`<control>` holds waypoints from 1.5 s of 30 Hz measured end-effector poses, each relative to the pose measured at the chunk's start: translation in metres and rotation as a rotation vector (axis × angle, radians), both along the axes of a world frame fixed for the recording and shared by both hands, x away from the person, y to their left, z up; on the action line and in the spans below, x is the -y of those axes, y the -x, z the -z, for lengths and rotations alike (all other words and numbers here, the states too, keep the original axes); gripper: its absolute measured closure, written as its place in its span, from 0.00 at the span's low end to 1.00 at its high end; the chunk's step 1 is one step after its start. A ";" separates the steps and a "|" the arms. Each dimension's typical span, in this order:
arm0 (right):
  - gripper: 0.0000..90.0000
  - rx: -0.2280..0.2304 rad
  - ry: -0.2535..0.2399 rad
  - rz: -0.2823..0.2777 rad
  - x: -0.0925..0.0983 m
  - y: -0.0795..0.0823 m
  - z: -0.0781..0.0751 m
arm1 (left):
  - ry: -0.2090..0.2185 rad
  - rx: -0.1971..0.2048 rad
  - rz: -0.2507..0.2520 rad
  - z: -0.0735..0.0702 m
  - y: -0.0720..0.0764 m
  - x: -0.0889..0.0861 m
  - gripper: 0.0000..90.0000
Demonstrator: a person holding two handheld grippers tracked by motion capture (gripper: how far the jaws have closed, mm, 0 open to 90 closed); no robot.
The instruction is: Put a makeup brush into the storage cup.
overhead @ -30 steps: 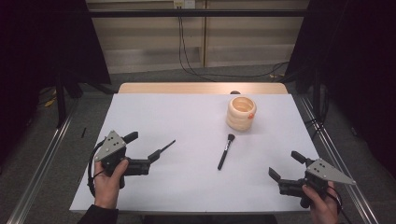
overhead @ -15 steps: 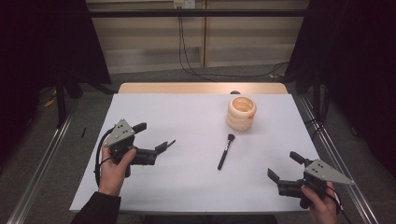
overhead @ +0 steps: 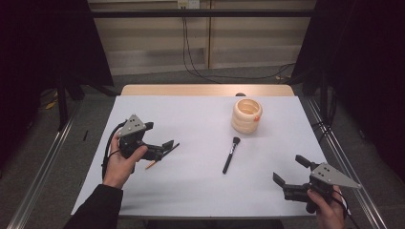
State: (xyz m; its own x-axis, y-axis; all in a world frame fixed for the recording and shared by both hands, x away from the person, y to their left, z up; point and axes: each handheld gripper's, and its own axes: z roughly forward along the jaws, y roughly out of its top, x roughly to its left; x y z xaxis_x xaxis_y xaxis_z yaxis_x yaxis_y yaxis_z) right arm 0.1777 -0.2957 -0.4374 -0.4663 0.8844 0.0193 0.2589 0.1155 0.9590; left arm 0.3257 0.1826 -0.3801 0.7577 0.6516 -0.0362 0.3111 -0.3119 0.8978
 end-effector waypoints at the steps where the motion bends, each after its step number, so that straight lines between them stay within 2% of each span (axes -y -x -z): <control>1: 0.00 0.000 0.000 0.000 0.000 0.000 0.000 | 0.000 0.000 0.000 0.000 0.000 0.000 0.02; 2: 0.00 -0.001 -0.003 0.002 0.000 0.000 0.000 | -0.012 -0.024 -0.007 0.000 -0.004 0.000 0.02; 4: 0.00 -0.002 0.000 -0.002 -0.001 0.000 0.000 | -0.048 -0.037 -0.043 0.001 -0.008 0.001 0.03; 5: 0.00 -0.002 0.001 -0.005 -0.001 0.000 0.000 | -0.048 -0.037 -0.043 0.001 -0.008 0.001 0.03; 6: 0.00 -0.003 0.004 -0.003 -0.001 0.000 0.000 | -0.059 -0.055 -0.039 0.003 -0.010 0.001 0.03; 7: 0.00 -0.003 0.004 -0.003 -0.001 0.000 0.000 | -0.072 -0.070 -0.034 0.004 -0.011 0.001 0.03; 8: 0.00 -0.003 0.008 -0.008 -0.001 0.000 0.000 | -0.107 -0.095 -0.028 0.009 -0.015 0.001 0.04; 9: 0.00 -0.003 0.008 -0.008 -0.001 0.000 0.000 | -0.107 -0.095 -0.028 0.009 -0.015 0.001 0.04; 11: 0.00 -0.004 0.009 -0.010 -0.001 0.000 0.000 | -0.133 -0.145 -0.036 0.012 -0.019 0.001 0.04; 12: 0.00 -0.005 0.008 -0.010 -0.001 0.000 0.001 | -0.127 -0.198 -0.053 0.016 -0.023 0.001 0.03; 13: 0.00 -0.005 0.008 -0.010 -0.001 0.000 0.001 | -0.127 -0.198 -0.053 0.016 -0.023 0.001 0.03; 14: 0.00 -0.005 0.010 -0.010 -0.001 0.000 0.000 | -0.112 -0.233 -0.058 0.018 -0.026 0.001 0.03; 17: 0.00 -0.006 0.007 -0.013 -0.001 0.000 0.000 | -0.123 -0.236 -0.037 0.019 -0.028 0.000 0.06; 18: 0.00 -0.006 0.007 -0.013 -0.001 0.000 0.000 | -0.154 -0.239 -0.026 0.020 -0.029 0.000 0.05; 19: 0.00 -0.005 0.008 -0.015 -0.001 0.000 0.000 | -0.159 -0.238 -0.032 0.021 -0.029 0.002 0.05; 21: 0.00 -0.002 0.011 -0.015 -0.001 0.000 0.001 | -0.167 -0.262 -0.015 0.024 -0.031 0.003 0.05; 23: 0.00 -0.001 0.011 -0.016 -0.001 0.000 0.001 | -0.204 -0.302 0.020 0.026 -0.033 0.003 0.04; 25: 0.00 -0.001 0.011 -0.016 -0.001 0.000 0.001 | -0.231 -0.325 0.049 0.028 -0.035 0.002 0.05; 26: 0.00 -0.001 0.011 -0.016 -0.001 0.000 0.001 | -0.248 -0.311 0.059 0.029 -0.036 0.003 0.04; 27: 0.00 0.001 0.013 -0.015 -0.001 0.000 0.001 | -0.247 -0.312 0.072 0.030 -0.036 0.003 0.05; 29: 0.00 -0.004 0.010 -0.018 -0.002 0.000 0.001 | -0.279 -0.315 0.064 0.031 -0.036 0.004 0.08; 30: 0.00 -0.003 0.011 -0.018 -0.002 0.000 0.001 | -0.283 -0.323 0.072 0.031 -0.036 0.004 0.08; 32: 0.00 -0.003 0.012 -0.021 -0.002 0.000 0.001 | -0.307 -0.354 0.103 0.032 -0.037 0.005 0.16; 33: 0.01 -0.003 0.013 -0.020 -0.002 0.000 0.001 | -0.307 -0.354 0.103 0.032 -0.037 0.005 0.18; 34: 0.01 -0.004 0.011 -0.021 -0.002 0.000 0.001 | -0.328 -0.351 0.106 0.034 -0.038 0.005 0.17; 36: 0.01 -0.003 0.013 -0.022 -0.002 0.000 0.001 | -0.327 -0.353 0.105 0.036 -0.037 0.006 0.20; 37: 0.01 -0.003 0.014 -0.020 -0.002 0.000 0.001 | -0.359 -0.349 0.120 0.037 -0.038 0.005 0.21; 40: 0.01 -0.007 0.012 -0.020 -0.002 -0.001 0.001 | -0.392 -0.361 0.140 0.039 -0.039 0.005 0.23; 41: 0.01 -0.006 0.012 -0.017 -0.002 -0.001 0.001 | -0.400 -0.370 0.129 0.039 -0.039 0.007 0.25; 43: 0.01 -0.006 0.012 -0.019 -0.002 -0.001 0.001 | -0.455 -0.378 0.140 0.039 -0.042 0.007 0.27; 45: 0.01 -0.008 0.010 -0.021 -0.002 -0.001 0.001 | -0.449 -0.382 0.135 0.039 -0.042 0.008 0.33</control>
State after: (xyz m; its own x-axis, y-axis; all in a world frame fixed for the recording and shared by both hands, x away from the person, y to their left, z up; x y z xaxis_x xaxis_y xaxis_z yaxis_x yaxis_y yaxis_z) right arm 0.1784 -0.2933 -0.4385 -0.4844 0.8748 0.0140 0.2640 0.1309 0.9556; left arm 0.3673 0.1747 -0.4188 0.8221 0.5656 -0.0658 0.5172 -0.6935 0.5015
